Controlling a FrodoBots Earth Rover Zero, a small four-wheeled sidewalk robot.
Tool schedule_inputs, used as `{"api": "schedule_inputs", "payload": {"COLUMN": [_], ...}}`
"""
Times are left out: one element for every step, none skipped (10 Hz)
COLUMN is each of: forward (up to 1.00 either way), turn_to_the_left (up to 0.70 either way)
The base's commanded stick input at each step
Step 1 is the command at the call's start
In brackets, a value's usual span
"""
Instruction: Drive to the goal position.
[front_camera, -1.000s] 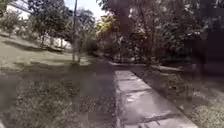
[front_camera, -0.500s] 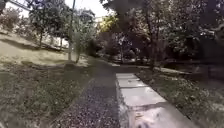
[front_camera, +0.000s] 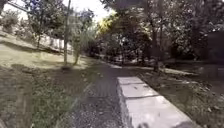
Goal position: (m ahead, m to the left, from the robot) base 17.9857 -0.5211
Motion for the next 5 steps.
{"api": "schedule_inputs", "payload": {"forward": [1.0, 1.0, 1.0, 1.0, 1.0], "turn_to_the_left": [0.0, 0.0, 0.0, 0.0, 0.0]}}
